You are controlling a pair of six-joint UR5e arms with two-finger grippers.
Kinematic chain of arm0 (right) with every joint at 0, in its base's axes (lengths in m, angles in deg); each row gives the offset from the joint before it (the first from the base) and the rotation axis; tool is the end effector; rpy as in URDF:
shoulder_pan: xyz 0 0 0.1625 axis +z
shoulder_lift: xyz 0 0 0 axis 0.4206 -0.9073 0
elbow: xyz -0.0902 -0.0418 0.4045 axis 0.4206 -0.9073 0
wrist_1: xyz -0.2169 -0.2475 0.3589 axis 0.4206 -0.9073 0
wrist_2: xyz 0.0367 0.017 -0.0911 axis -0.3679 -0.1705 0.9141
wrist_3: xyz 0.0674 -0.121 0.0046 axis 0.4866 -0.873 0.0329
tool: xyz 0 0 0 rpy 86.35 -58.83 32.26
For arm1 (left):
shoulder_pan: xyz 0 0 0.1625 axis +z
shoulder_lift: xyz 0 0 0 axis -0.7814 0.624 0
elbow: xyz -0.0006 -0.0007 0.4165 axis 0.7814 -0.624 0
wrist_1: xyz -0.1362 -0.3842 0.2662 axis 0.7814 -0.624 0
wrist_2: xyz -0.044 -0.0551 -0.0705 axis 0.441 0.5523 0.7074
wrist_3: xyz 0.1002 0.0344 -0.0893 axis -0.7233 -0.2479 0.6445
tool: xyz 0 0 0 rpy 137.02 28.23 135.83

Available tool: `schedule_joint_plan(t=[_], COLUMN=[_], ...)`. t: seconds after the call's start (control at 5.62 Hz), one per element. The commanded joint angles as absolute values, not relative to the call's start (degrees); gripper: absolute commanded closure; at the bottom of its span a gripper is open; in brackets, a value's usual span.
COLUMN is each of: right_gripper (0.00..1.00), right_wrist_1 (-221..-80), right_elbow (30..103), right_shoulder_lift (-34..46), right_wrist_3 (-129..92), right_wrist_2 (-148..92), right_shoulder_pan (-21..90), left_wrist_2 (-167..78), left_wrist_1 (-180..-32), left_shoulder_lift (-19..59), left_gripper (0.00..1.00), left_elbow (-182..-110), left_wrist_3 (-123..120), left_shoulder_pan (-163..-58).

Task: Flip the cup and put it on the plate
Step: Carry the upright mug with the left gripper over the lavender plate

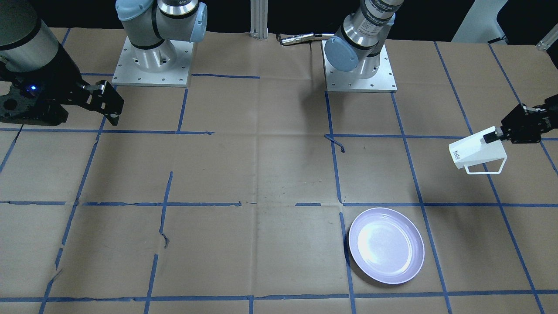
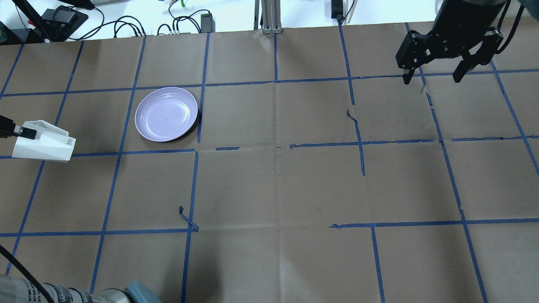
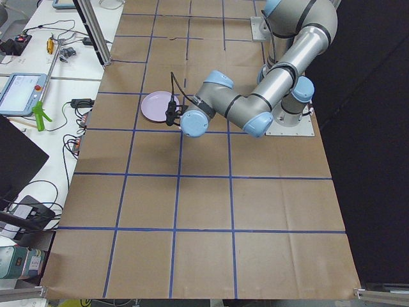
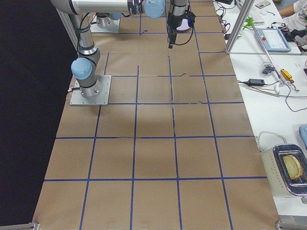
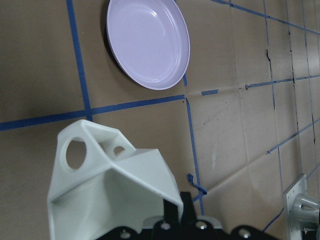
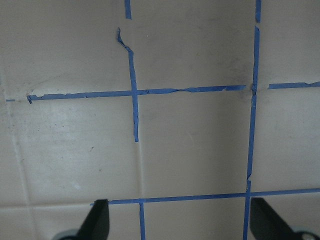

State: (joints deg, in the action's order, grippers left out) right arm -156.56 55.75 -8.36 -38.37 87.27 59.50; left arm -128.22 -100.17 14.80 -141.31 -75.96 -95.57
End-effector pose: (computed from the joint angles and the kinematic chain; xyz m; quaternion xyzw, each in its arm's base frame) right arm 0.0697 -0.6050 0.4524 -0.0192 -0.9988 -0.0426 0.0136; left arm 0.2834 -0.5506 0.3213 -0.0522 -0.9361 0.0253 0.3470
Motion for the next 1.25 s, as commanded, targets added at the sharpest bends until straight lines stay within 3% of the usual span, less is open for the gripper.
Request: schedule_joint_plan(t=[0.0,0.53,1.07], right_gripper=[0.00,0.00,0.00], right_wrist_1=[-156.56,-156.56,-156.56], right_elbow=[55.75,55.75,55.75], right_shoulder_lift=[-8.36,-8.36,-8.36], right_wrist_3=[-38.37,-38.37,-38.37], right_wrist_2=[87.27,87.27,87.27], right_shoulder_pan=[59.50,59.50,59.50], left_wrist_2=[-128.69,-137.80,-149.50], left_wrist_1=[-92.98,-74.72,-60.19], left_shoulder_lift=[13.06,14.62,21.54], left_gripper=[1.00,1.00,1.00], left_elbow=[-142.06,-142.67,-142.85], left_wrist_3=[-59.60,-52.13,-52.30], left_shoulder_pan=[-104.87,-119.81,-130.99])
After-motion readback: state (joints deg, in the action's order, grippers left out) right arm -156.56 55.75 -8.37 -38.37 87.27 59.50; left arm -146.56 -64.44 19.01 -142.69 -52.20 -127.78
